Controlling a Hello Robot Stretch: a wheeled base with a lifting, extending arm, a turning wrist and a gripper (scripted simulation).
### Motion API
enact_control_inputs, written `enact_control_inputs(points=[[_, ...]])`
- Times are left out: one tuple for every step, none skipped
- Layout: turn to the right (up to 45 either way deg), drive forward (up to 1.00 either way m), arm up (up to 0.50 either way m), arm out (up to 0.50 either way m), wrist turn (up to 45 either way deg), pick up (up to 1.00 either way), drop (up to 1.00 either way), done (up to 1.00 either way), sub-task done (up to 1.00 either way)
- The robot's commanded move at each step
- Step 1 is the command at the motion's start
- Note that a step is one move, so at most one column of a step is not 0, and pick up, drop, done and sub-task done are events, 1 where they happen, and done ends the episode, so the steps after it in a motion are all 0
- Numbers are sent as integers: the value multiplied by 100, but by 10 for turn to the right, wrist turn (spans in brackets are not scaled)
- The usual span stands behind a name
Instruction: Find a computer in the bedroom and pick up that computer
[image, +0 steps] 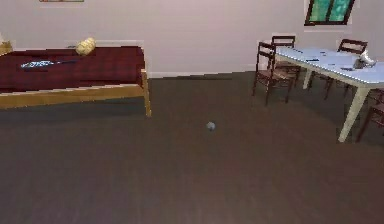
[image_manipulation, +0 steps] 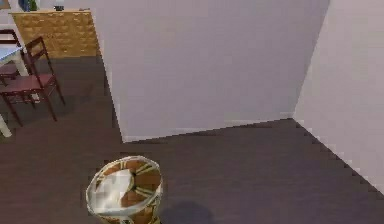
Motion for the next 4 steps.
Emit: enact_control_inputs(points=[[0, 50, 0, 0, 0, 0, 0, 0, 0], [270, 0, 0, 0, 0, 0, 0, 0, 0], [0, 100, 0, 0, 0, 0, 0, 0, 0], [0, 100, 0, 0, 0, 0, 0, 0, 0]])
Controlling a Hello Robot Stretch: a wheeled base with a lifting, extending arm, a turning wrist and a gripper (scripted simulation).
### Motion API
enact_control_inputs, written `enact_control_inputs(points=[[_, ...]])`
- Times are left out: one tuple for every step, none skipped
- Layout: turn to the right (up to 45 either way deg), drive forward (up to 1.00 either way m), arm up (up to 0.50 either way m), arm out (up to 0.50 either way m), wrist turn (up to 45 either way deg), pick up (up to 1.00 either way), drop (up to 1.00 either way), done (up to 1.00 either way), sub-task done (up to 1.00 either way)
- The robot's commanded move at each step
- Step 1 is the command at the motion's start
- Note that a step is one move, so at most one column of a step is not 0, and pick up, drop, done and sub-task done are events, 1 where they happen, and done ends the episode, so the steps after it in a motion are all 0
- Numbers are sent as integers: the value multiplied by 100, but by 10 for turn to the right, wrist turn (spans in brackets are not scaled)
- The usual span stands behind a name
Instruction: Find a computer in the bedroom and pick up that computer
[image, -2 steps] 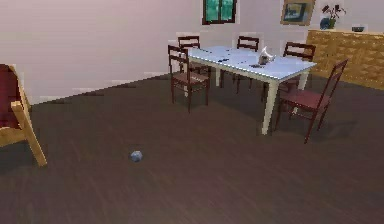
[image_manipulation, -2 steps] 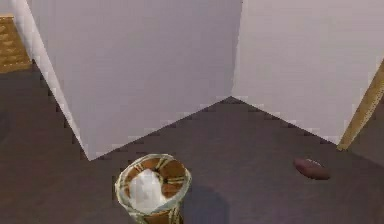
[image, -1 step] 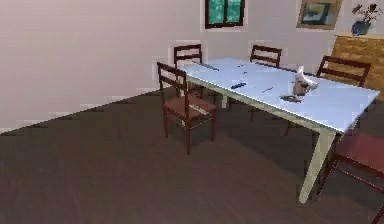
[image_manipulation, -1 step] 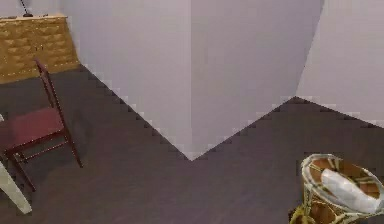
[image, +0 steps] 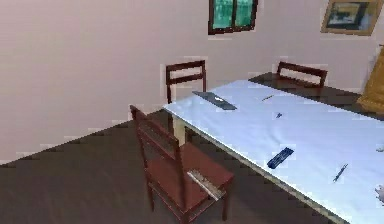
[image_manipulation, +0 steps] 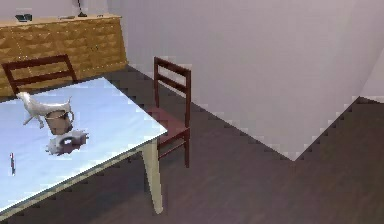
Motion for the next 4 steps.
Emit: enact_control_inputs(points=[[90, 0, 0, 0, 0, 0, 0, 0, 0], [0, 25, 0, 0, 0, 0, 0, 0, 0], [-450, 0, 0, 0, 0, 0, 0, 0, 0], [-420, 0, 0, 0, 0, 0, 0, 0, 0]])
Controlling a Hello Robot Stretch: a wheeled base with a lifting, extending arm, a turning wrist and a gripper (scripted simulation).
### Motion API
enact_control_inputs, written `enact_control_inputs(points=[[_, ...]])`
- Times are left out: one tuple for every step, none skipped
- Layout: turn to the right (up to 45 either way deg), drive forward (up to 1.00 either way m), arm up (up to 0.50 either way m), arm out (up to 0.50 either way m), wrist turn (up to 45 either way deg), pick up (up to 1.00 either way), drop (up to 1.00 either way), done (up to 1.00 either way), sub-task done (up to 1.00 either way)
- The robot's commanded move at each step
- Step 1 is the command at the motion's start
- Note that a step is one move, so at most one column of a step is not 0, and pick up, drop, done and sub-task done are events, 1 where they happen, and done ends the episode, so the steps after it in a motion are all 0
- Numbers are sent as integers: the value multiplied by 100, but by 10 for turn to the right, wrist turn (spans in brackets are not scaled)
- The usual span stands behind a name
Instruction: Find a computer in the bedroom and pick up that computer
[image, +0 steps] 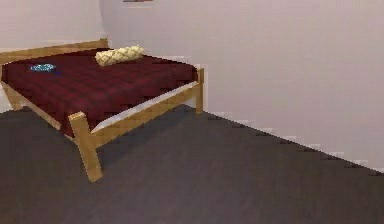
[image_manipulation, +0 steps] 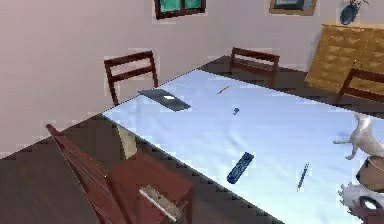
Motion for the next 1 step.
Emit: enact_control_inputs(points=[[360, 0, 0, 0, 0, 0, 0, 0, 0]])
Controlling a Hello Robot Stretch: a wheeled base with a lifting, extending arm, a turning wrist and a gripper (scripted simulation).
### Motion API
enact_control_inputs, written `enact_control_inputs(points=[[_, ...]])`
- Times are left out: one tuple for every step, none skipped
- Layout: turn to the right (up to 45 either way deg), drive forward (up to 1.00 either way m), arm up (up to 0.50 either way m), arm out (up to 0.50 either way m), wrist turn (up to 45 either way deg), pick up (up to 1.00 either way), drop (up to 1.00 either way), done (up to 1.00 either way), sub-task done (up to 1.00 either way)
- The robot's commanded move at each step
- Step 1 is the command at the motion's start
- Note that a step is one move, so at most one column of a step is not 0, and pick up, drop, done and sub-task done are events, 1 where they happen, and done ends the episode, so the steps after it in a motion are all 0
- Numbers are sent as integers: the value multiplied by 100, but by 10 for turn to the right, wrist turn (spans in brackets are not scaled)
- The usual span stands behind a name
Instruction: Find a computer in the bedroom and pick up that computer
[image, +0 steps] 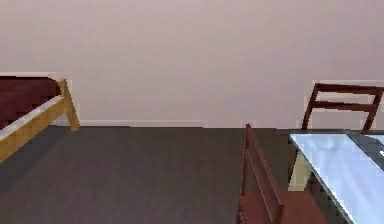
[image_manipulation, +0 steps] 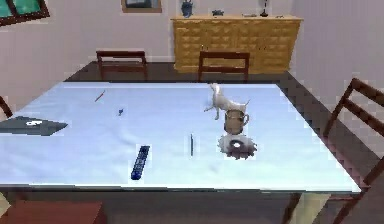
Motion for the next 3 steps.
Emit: enact_control_inputs(points=[[0, 30, 0, 0, 0, 0, 0, 0, 0], [0, 70, 0, 0, 0, 0, 0, 0, 0], [390, 0, 0, 0, 0, 0, 0, 0, 0]])
